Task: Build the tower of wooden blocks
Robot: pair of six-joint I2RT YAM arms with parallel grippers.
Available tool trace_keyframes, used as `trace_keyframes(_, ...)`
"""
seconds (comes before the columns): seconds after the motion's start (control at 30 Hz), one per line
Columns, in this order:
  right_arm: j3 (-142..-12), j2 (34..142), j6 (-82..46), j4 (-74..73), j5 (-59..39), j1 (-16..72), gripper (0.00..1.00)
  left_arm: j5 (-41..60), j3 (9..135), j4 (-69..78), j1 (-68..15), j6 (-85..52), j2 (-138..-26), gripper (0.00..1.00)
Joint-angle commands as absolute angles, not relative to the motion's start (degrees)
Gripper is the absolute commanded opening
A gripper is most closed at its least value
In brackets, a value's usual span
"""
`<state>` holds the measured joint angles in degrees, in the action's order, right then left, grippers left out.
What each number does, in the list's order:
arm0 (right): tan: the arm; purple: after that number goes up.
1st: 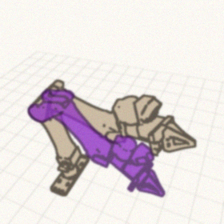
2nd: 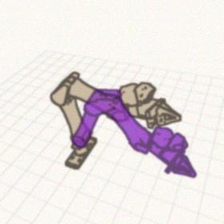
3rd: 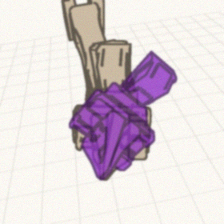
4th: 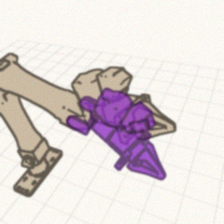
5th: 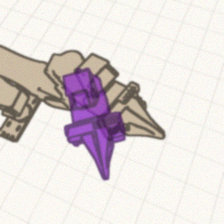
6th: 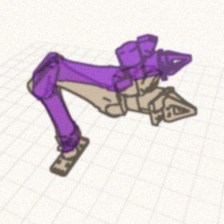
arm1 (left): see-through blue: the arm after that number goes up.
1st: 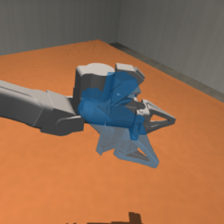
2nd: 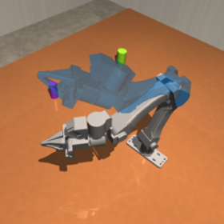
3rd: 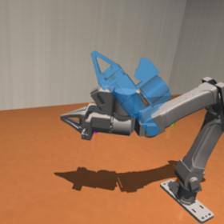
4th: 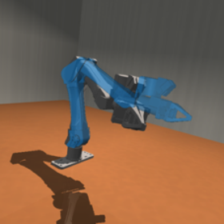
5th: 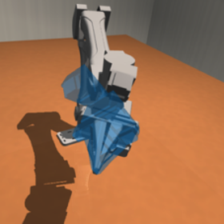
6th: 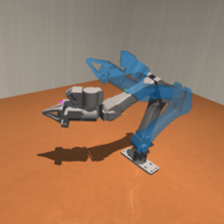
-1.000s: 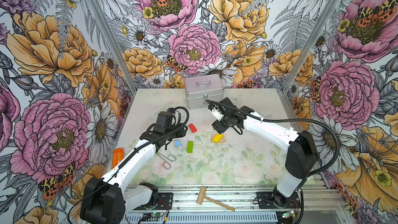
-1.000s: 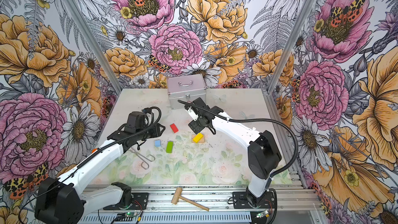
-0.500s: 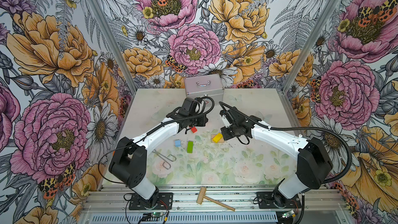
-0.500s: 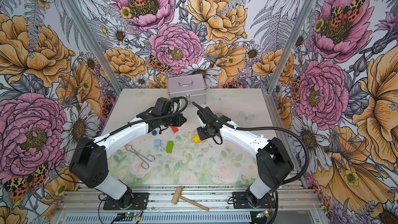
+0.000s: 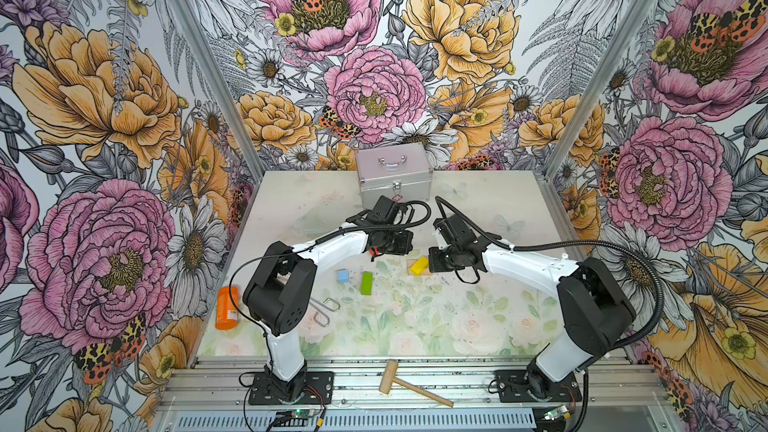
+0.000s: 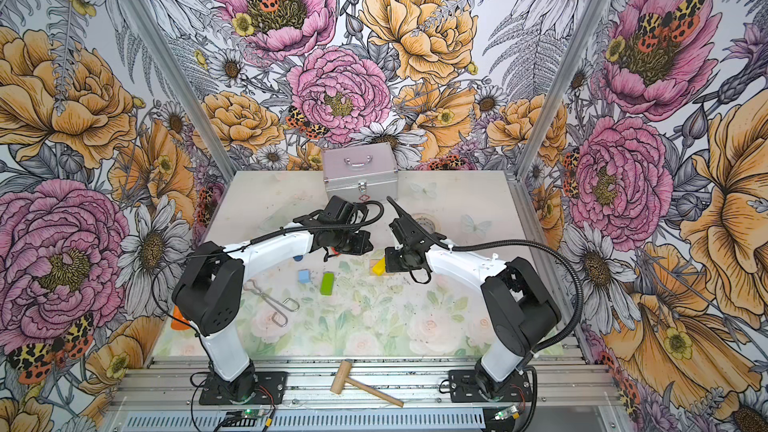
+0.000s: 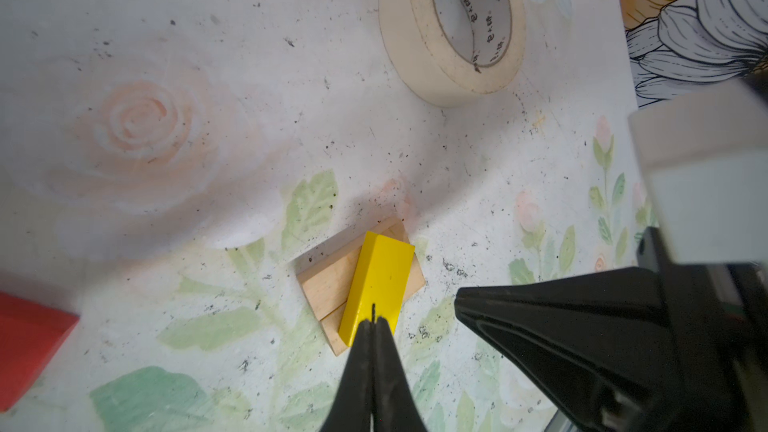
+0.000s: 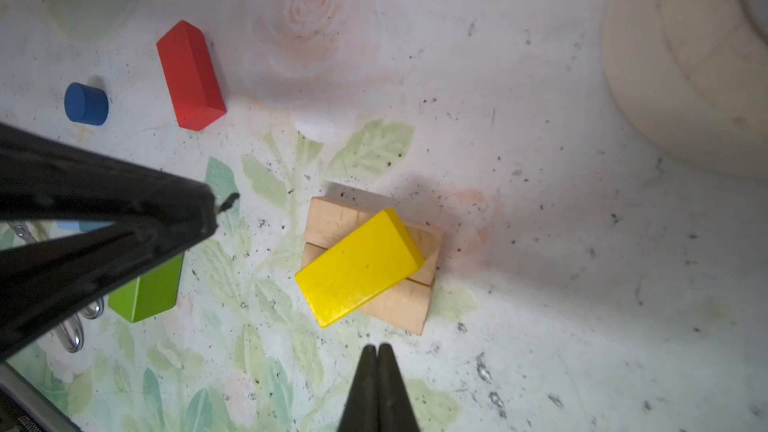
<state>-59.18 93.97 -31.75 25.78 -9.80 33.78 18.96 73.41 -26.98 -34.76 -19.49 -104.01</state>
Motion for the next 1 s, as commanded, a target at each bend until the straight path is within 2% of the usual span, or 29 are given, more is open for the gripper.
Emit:
trace_keyframes(0.0, -58.5, 94.6, -33.9, 23.0, -11.2, 33.1, 0.0, 20.3, 74.4, -27.1, -35.2, -18.7, -106.1, 0.04)
trace_keyframes(0.97, -60.2, 100.2, -34.4, 21.7, -12.5, 31.8, 0.0, 19.3, 72.4, -27.1, -35.5, -18.8, -107.3, 0.04)
